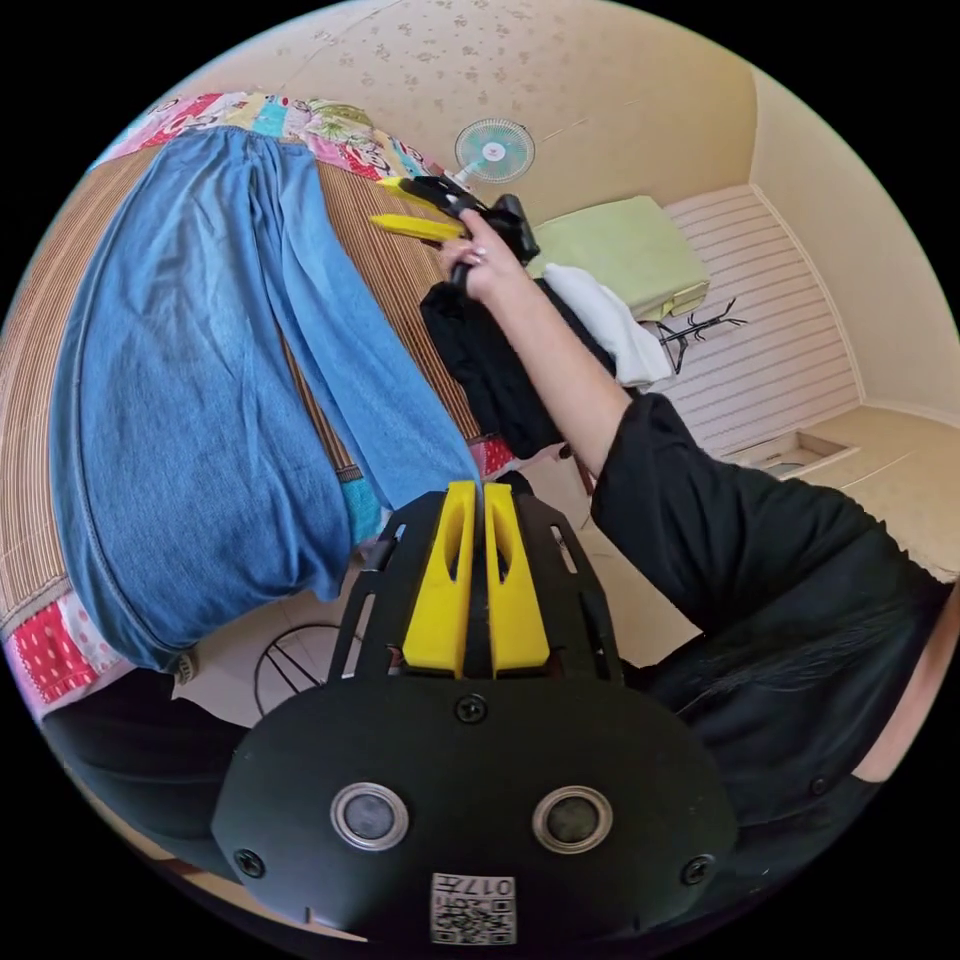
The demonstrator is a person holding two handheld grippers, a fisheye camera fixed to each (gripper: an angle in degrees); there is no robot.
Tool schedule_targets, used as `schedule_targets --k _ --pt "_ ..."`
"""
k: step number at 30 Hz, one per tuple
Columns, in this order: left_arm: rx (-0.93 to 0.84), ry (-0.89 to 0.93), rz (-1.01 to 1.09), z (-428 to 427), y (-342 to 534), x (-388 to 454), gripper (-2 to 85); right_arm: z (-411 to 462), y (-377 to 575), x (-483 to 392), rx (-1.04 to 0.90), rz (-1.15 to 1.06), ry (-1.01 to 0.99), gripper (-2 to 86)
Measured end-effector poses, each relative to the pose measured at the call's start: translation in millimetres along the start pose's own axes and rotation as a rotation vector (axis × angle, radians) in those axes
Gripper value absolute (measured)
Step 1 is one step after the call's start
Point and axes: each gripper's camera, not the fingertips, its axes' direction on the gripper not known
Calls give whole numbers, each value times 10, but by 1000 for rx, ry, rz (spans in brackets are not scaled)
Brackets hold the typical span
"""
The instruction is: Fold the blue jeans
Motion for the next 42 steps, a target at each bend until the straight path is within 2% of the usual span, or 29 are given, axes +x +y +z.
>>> schedule_targets --k 4,7,9,14,16,19,23,25,28,32,36,42 --pt "39 67 -31 -161 -2 -84 -9 533 -774 623 108 152 74 139" --pt "64 143 -60 -295 -8 -196 -9 751 -1063 880 190 180 -13 128" --pt "91 227 -78 -433 -3 -331 -9 798 -1185 873 247 160 -2 99" --pt "160 390 -125 -752 186 -715 -9 1058 -1512 114 288 -91 250 29" --pt "200 422 -178 -882 339 -897 -9 1461 -1600 -405 257 -237 367 21" --pt "284 428 -276 -1122 634 -1140 -9 2170 -1642 -890 171 -373 393 17" --pt "379 289 -389 -1434 1005 -1313 -8 3206 -1571 -1233 2 -485 439 22" --pt "375 215 -443 -1495 1102 -1387 -6 3727 -1466 -1236 -121 -489 430 32" --pt "300 83 -531 -1469 1172 -1477 0 3884 -1213 -1109 -173 -472 421 56" --pt "276 -122 -544 -1523 1167 -1413 46 3518 -676 -907 -218 -472 324 70" --pt "316 -249 -398 -1605 814 -1323 90 2745 444 -443 -233 -468 348 79" --pt "349 -395 -188 -1355 -140 -1276 113 1679 2267 366 16 -217 351 95"
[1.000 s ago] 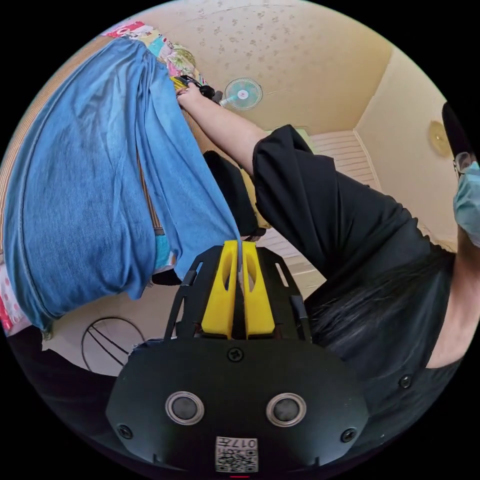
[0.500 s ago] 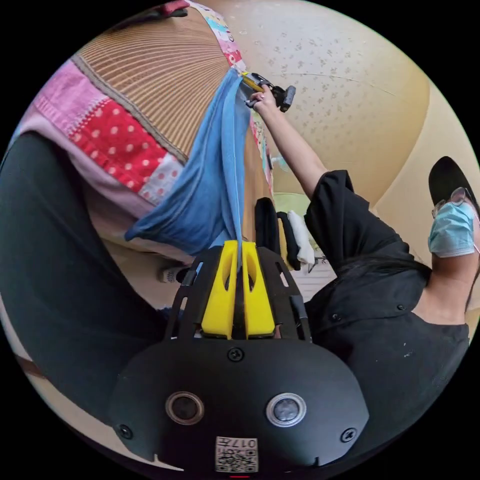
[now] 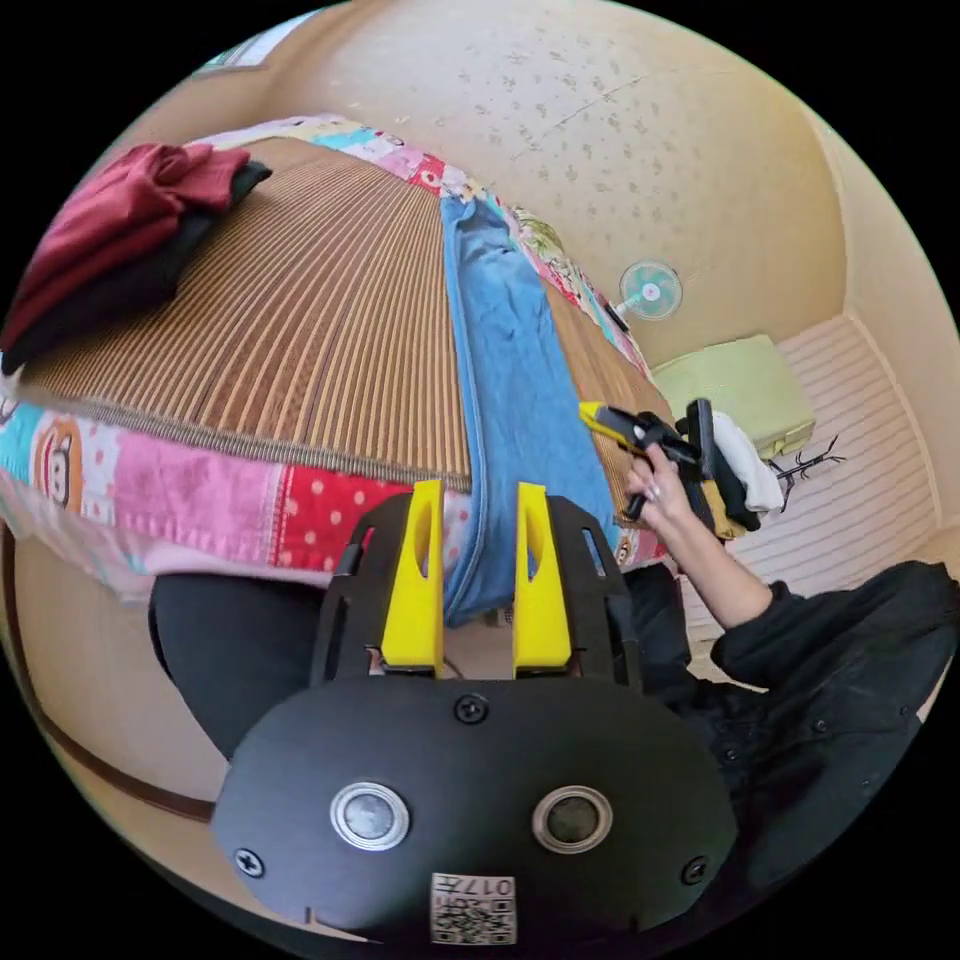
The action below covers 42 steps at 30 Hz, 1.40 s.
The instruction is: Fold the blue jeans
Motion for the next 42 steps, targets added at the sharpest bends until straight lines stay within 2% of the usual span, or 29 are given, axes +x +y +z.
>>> schedule_targets --k 2,5,7,11,14,15,17,20,24,26,27,29,30,31,34,36,38,40,42 --pt "-65 -61 -28 307 -174 33 117 -97 313 81 31 54 -53 101" --pt "-72 -124 -40 486 -210 174 99 -103 499 64 8 82 -112 93" --pt "-111 -148 -16 525 -122 307 72 -14 493 -74 -133 2 -121 67" --pt "-201 -53 54 533 388 506 7 -161 772 -196 -210 -98 -88 36" --pt "-420 28 44 657 791 461 -4 -339 1244 -126 -251 -61 -122 24" --pt "-437 62 23 647 914 443 -6 -399 1416 -109 -269 -56 -147 19" --pt "-352 94 2 506 968 453 -5 -477 1567 -92 -283 -42 -168 18" --pt "-173 83 10 304 715 524 9 -701 1430 -92 -166 -42 -170 27" --pt "-91 -20 49 468 13 725 115 -682 698 -67 -71 -12 -184 103" --pt "-120 -84 60 717 -204 797 120 -545 400 -135 -65 -15 -164 118" --pt "-195 -157 46 932 -265 811 114 -393 256 -211 -100 -40 -154 118" --pt "-157 -227 81 945 -184 921 90 -149 182 -295 -183 -4 -105 109" --pt "-163 -217 89 939 -70 985 65 -178 251 -384 -141 -5 -68 87" --pt "-174 -188 98 947 1 1012 50 -122 347 -477 -191 -43 -80 52" --pt "-189 -80 100 909 474 1089 14 -236 761 -564 -175 -51 -132 35" --pt "-327 -58 69 934 824 1078 7 -281 1010 -547 -254 -20 -153 31" --pt "-393 -37 18 884 1032 1037 8 -333 1260 -559 -330 -12 -168 30" --pt "-377 -13 -22 740 1121 1002 12 -462 1454 -634 -391 -31 -181 32" --pt "-233 33 -41 450 1017 984 44 -659 1411 -675 -333 -36 -197 37"
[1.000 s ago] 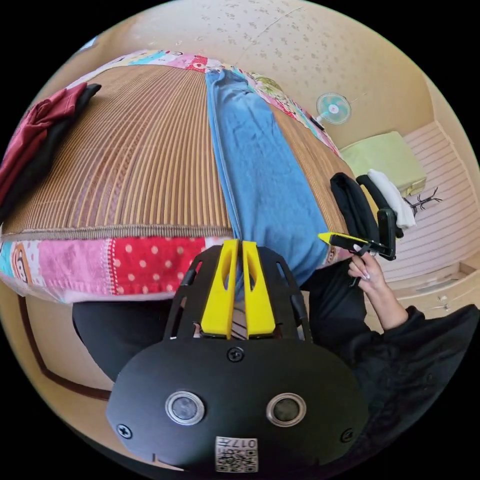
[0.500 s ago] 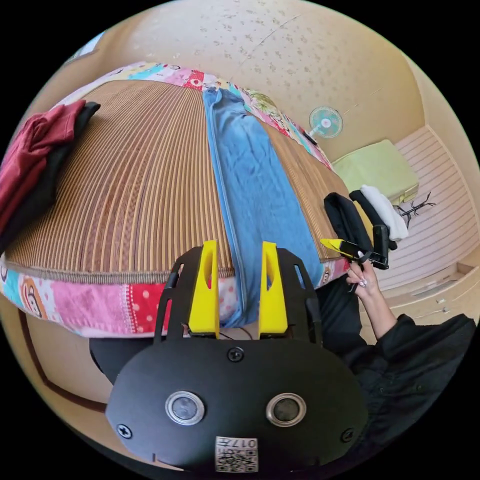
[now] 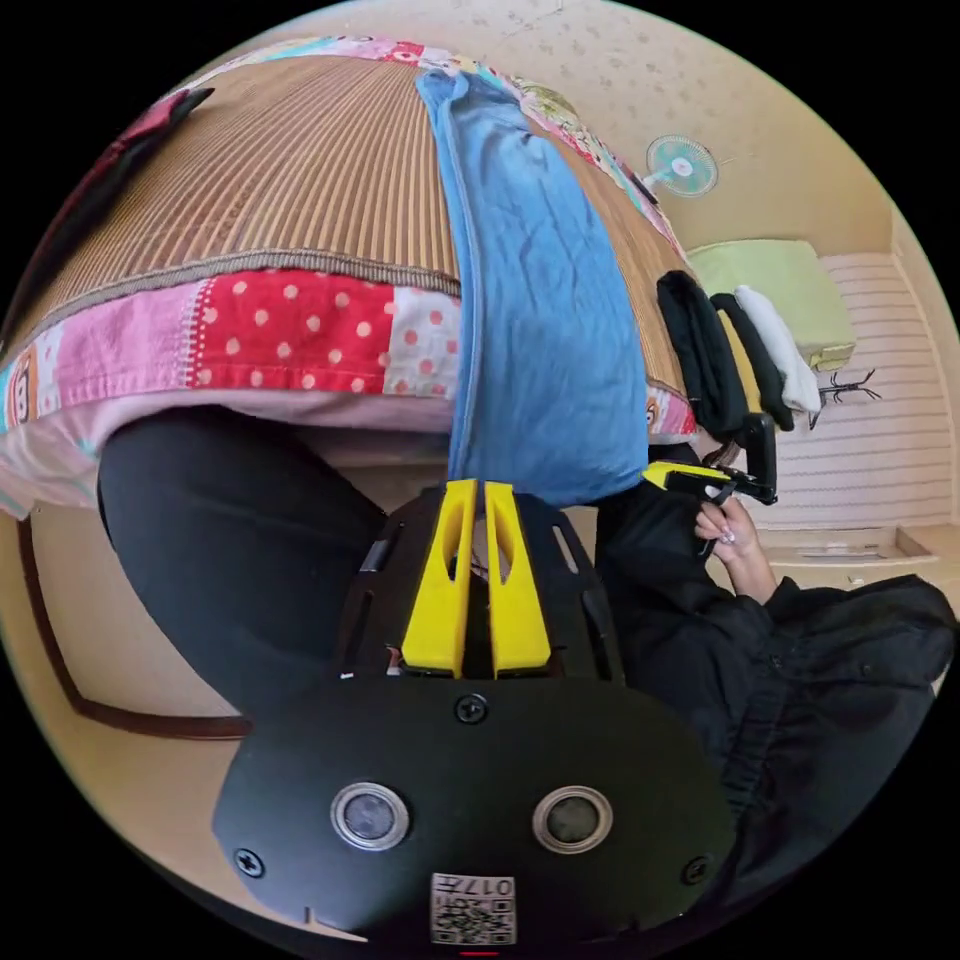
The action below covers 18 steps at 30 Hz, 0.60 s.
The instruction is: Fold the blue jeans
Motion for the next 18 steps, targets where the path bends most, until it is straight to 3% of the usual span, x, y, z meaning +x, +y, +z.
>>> schedule_targets --k 6,10,18 --pt "177 -21 123 -143 -753 140 107 -552 -753 -72 228 -39 -21 93" --pt "128 -141 130 151 -1061 197 114 -529 -1285 -223 256 -48 98 119" --pt "172 -118 0 126 -401 247 85 -455 -1008 -557 259 0 21 109"
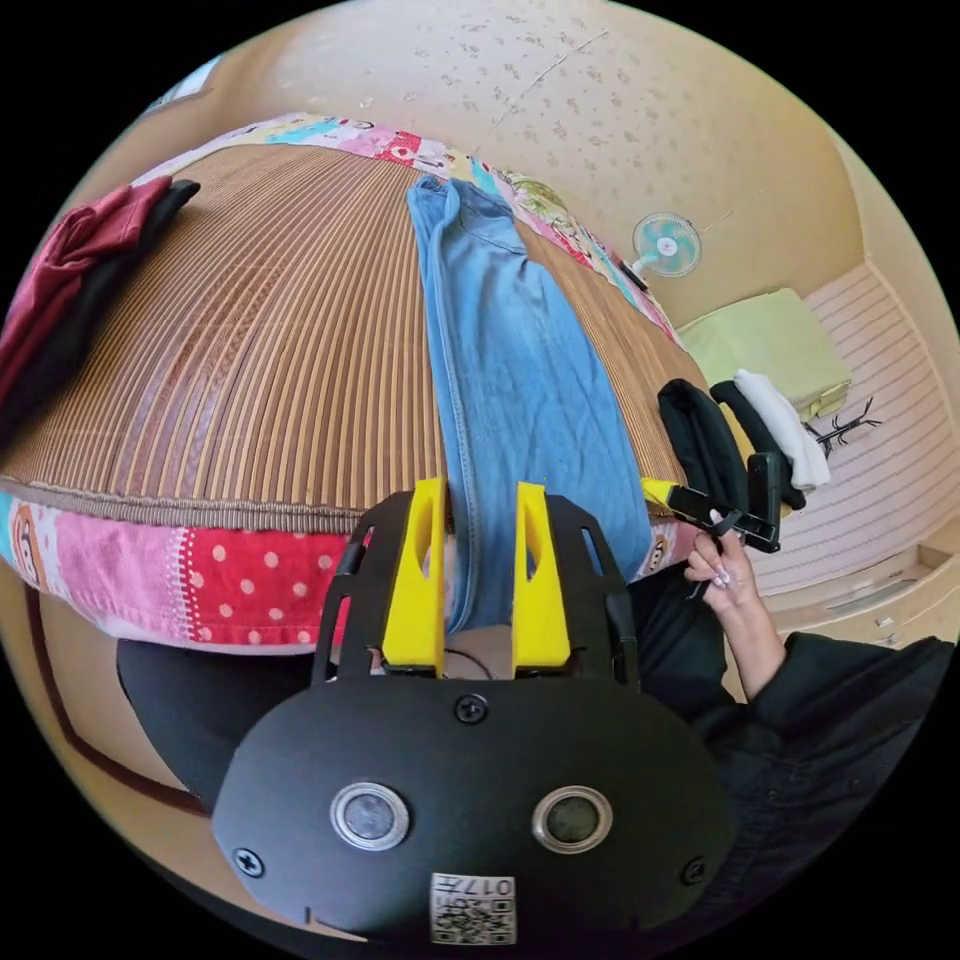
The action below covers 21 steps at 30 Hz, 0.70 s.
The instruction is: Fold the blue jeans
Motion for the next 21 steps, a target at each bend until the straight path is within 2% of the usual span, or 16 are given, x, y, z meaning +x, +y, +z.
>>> schedule_targets --k 2,4,6,10,15,18,21 --pt "12 -20 -9 -35 46 -2 67 7 24 -1 -10 23 -43 75" --pt "-25 0 -22 -67 15 -42 49 37 -42 0 -71 29 -169 47" --pt "-90 124 -36 -187 -39 -157 16 -23 -83 -22 -96 40 -247 38" --pt "-51 418 10 -710 45 -245 0 -612 60 -322 -20 -17 -419 26" --pt "250 762 281 -2005 305 170 -5 -1698 313 -1204 146 -247 -604 23" --pt "416 887 486 -2790 287 609 -6 -2526 328 -1918 276 -451 -708 22" --pt "524 966 660 -3475 138 1115 -6 -3312 303 -2754 362 -699 -725 21"
